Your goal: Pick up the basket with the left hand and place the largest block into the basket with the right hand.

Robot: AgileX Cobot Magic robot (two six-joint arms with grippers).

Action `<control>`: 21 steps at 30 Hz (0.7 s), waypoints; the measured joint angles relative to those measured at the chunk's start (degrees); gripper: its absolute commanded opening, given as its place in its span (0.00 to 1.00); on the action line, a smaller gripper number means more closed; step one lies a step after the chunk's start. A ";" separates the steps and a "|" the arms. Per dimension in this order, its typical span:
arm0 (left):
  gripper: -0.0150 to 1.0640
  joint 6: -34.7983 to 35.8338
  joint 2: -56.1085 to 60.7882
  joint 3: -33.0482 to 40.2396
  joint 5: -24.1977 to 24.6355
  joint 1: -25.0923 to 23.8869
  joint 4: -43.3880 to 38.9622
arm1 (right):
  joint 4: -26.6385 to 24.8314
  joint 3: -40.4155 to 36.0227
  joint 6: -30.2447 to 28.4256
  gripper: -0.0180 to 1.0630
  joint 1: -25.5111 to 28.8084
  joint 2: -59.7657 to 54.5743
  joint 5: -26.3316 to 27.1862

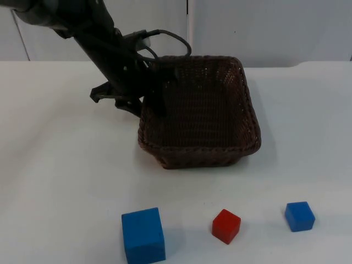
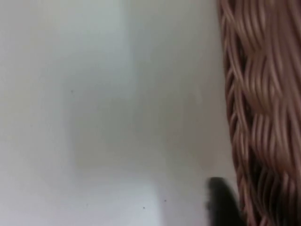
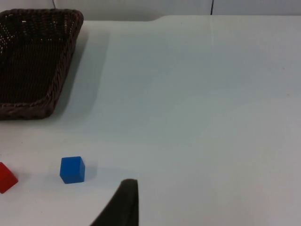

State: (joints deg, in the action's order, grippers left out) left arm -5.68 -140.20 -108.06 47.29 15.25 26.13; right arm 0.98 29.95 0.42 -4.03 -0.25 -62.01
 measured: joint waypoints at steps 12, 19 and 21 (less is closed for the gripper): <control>0.01 0.01 -0.10 -0.09 -1.85 0.00 4.72 | 0.00 0.00 0.00 0.99 0.00 0.00 0.00; 0.01 0.01 0.71 0.02 -1.72 0.00 6.72 | 0.00 0.00 0.00 0.99 0.00 0.00 0.00; 0.01 0.12 2.75 0.02 -0.48 0.00 6.72 | 0.00 0.00 0.00 0.99 0.00 0.00 0.00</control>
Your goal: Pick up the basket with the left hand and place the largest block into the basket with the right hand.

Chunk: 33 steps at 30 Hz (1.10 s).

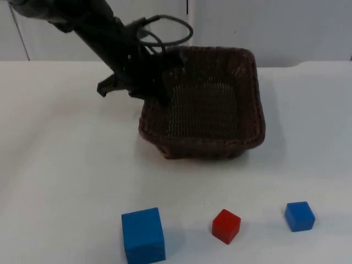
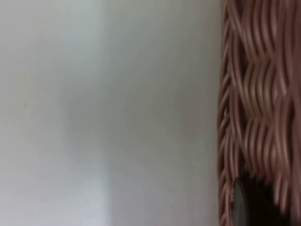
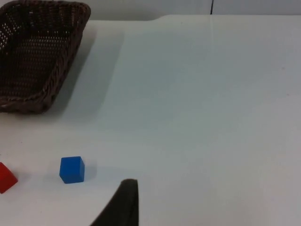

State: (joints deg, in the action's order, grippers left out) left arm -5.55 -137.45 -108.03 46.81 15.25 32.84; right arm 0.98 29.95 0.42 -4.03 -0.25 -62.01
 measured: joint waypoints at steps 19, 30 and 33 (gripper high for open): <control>0.01 0.00 15.07 0.00 9.93 0.00 -2.27 | 0.00 0.00 0.00 0.99 0.00 0.00 0.00; 0.01 0.11 16.89 0.00 15.61 0.00 -3.63 | 0.00 0.00 0.00 0.99 0.00 0.00 0.00; 0.01 0.11 17.27 0.00 16.79 0.00 -3.63 | 0.00 0.00 0.00 0.99 0.00 0.00 0.00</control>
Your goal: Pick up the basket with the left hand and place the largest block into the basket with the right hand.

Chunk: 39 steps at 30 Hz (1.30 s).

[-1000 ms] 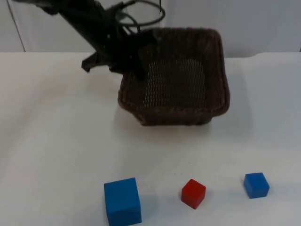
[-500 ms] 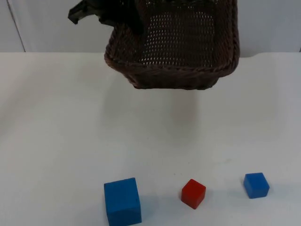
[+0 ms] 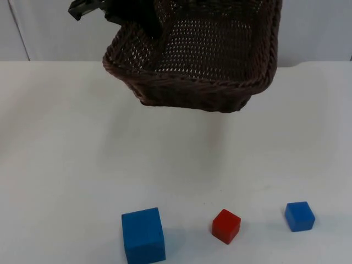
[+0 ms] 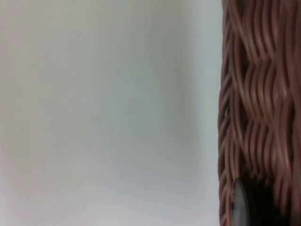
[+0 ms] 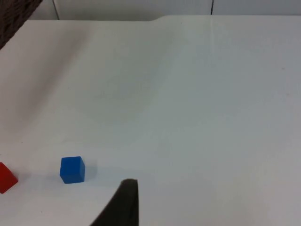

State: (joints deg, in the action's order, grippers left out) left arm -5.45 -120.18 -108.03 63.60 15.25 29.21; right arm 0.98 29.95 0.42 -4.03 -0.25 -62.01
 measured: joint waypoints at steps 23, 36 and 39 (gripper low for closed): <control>0.01 -1.82 6.74 11.31 -1.23 -0.23 -1.29 | 0.00 0.00 0.00 0.99 0.00 0.00 0.00; 0.01 -13.10 24.39 40.22 -10.04 -12.29 9.01 | 0.00 0.00 0.00 0.99 0.00 0.00 0.00; 0.01 -14.57 27.53 45.59 -10.17 -15.16 9.74 | 0.00 0.00 0.00 0.99 0.00 0.00 0.00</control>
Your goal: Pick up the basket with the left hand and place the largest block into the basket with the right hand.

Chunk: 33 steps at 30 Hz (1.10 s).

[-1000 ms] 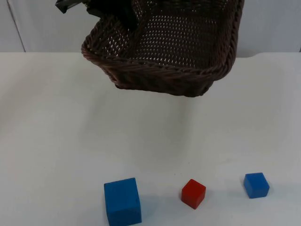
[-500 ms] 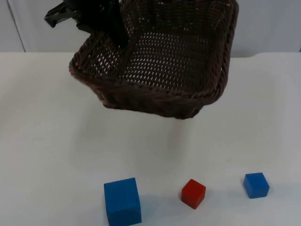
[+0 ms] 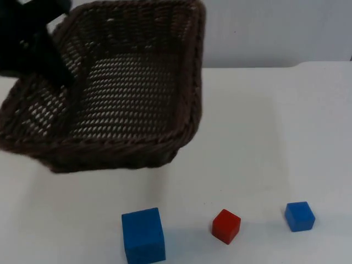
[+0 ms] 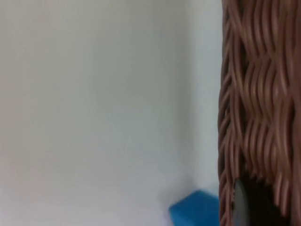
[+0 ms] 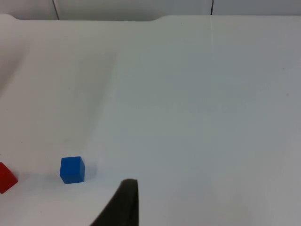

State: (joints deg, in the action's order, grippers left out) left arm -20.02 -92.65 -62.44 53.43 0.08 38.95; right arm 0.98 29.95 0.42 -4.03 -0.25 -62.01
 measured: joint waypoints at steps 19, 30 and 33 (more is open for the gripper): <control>0.01 -4.81 16.92 19.69 -1.83 -13.38 0.00 | -4.31 0.00 -5.88 0.99 0.00 0.00 0.00; 0.01 -4.99 17.29 19.91 -0.70 -13.38 0.04 | -5.78 -0.32 -8.71 0.99 0.00 0.00 0.00; 0.01 -4.99 17.29 19.91 -0.70 -13.38 0.04 | -7.83 -0.32 -10.87 0.99 0.00 0.00 -0.13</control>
State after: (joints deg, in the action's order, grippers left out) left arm -25.01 -75.36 -42.53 52.73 -13.29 38.99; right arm -6.84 29.63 -10.45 -4.03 -0.25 -62.15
